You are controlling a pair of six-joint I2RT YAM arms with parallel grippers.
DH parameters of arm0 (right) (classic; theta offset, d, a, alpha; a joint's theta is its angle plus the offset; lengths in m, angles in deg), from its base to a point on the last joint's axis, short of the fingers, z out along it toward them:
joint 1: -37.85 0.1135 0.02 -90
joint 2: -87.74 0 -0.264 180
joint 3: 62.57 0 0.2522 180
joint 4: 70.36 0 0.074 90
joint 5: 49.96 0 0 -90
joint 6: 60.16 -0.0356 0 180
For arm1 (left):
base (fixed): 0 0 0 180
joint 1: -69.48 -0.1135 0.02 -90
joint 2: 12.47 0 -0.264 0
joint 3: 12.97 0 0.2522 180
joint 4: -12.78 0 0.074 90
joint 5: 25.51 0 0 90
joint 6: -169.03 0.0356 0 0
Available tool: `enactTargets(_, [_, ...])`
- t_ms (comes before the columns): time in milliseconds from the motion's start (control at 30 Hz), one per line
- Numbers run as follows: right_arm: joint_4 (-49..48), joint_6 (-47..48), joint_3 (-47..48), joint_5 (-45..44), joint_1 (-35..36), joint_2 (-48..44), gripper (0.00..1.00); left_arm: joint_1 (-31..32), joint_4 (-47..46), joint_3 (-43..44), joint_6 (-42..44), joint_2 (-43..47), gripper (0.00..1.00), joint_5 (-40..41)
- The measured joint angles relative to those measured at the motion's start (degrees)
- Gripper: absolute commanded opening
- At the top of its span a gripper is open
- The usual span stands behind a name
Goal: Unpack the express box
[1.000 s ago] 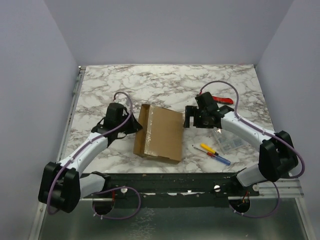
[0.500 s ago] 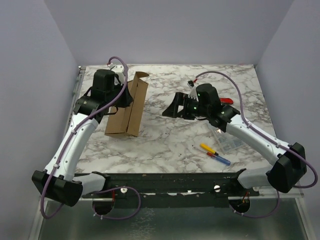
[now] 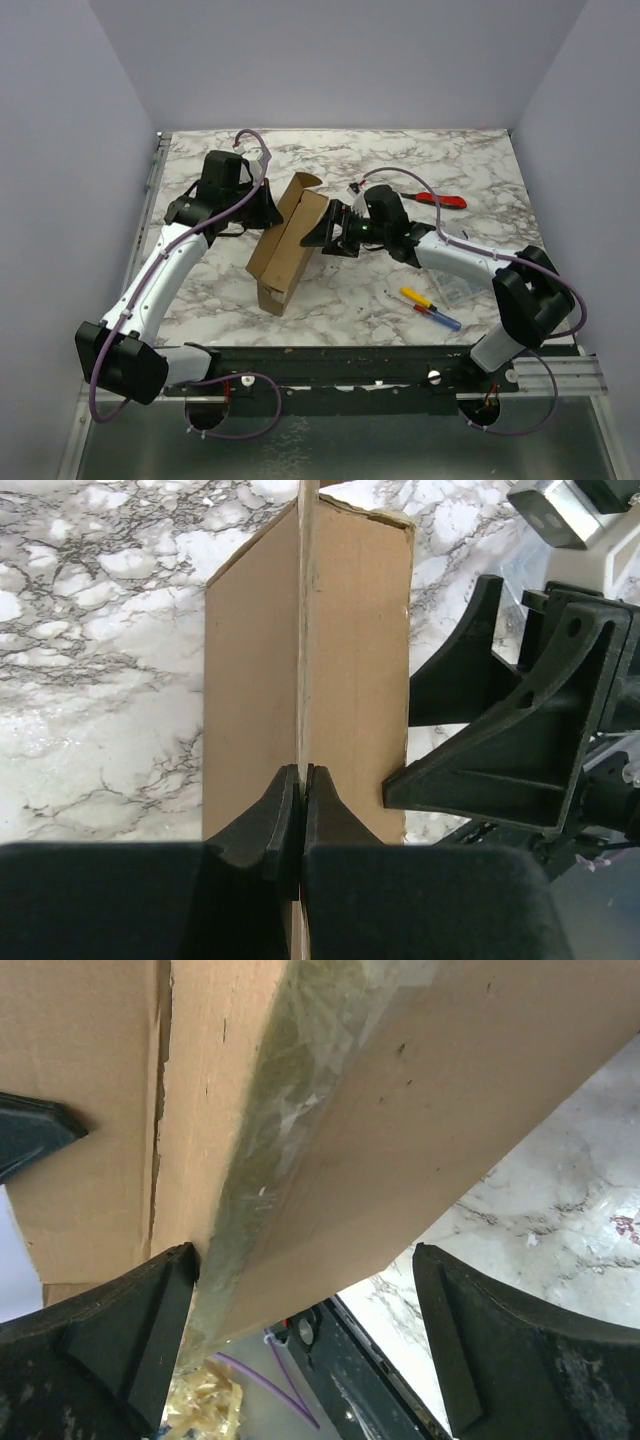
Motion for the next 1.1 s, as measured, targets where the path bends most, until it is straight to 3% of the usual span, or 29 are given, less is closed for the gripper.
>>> enactTargets(333, [-10.8,-4.6,-7.8,0.4,-1.3,-0.5,0.92,-0.1,-0.5,-0.4,-0.3,0.9,0.0,-1.3])
enactTargets(500, [-11.0,-3.8,-15.6,-0.4,-3.4,-7.3,0.94,0.0,0.7,0.7,0.9,2.4,0.0,0.5])
enactTargets(800, [16.6,7.1,-18.9,-17.9,-3.9,-13.9,0.95,0.0,1.2,2.7,2.6,3.1,0.0,2.3])
enactTargets(933, [26.0,12.6,-12.9,-22.9,-3.9,-14.5,0.93,0.0,1.6,2.8,2.6,2.6,0.0,2.2])
enactTargets(1100, [29.3,17.2,-2.0,-22.7,-2.6,-15.4,0.93,0.0,2.0,3.4,2.3,2.6,0.0,1.7])
